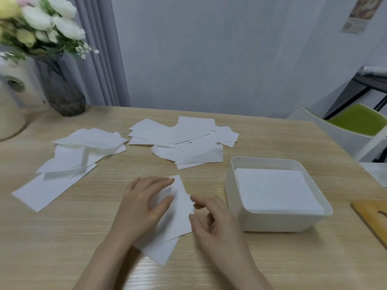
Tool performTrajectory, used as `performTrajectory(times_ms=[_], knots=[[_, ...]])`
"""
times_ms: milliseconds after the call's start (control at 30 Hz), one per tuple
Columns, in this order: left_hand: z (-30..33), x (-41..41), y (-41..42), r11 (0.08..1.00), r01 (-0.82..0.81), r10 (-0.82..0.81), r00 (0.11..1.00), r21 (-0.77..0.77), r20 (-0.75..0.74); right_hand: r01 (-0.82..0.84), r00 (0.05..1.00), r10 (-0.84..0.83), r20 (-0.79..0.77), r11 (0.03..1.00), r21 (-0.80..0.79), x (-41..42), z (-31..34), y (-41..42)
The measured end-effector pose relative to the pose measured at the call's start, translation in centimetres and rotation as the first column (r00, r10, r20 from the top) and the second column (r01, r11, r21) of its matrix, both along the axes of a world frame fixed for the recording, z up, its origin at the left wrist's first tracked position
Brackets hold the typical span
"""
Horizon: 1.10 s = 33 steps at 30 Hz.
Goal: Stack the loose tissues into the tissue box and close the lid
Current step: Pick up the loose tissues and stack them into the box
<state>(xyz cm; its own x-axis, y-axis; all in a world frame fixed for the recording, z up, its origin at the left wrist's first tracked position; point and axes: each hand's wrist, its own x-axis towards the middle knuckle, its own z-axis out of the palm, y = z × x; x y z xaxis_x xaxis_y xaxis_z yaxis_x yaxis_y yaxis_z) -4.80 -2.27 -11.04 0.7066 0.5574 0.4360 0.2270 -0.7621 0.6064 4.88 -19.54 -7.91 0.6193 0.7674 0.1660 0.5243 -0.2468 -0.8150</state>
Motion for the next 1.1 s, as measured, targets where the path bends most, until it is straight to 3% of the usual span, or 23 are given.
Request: performTrajectory(times_ms=[200,400,567,667,833,967,1100], knots=[[-1.9,-1.2,0.4,0.997,-0.016,-0.001,0.970,-0.069,-0.242,0.081,0.991,-0.112,-0.078,0.941,-0.327,0.8,-1.0,2.3],[-2.3,-1.7,0.3,0.995,-0.017,-0.006,0.970,-0.093,-0.242,0.118,0.951,-0.202,-0.236,0.938,-0.327,1.3,-1.1,3.3],[-2.0,-1.8,0.3,0.995,-0.006,-0.019,0.968,-0.098,-0.251,0.122,0.963,-0.192,-0.188,0.935,-0.333,1.4,-1.2,4.0],[-2.1,-1.7,0.2,0.989,-0.017,-0.011,0.983,-0.148,-0.184,0.168,0.947,-0.229,-0.226,0.951,-0.261,1.5,-1.6,4.2],[-1.3,-1.7,0.1,0.931,-0.071,0.088,0.996,-0.357,0.032,0.214,0.804,-0.204,-0.559,0.976,-0.049,1.1,-1.3,4.3],[-0.2,-1.5,-0.5,0.771,-0.019,0.170,0.969,-0.636,0.177,0.218,0.688,-0.134,-0.714,0.976,0.027,0.5,-0.9,4.6],[0.6,-1.2,-0.8,0.635,0.109,0.216,0.926,-0.765,0.311,0.197,0.690,-0.078,-0.720,0.977,0.084,-0.1,-0.5,5.0]])
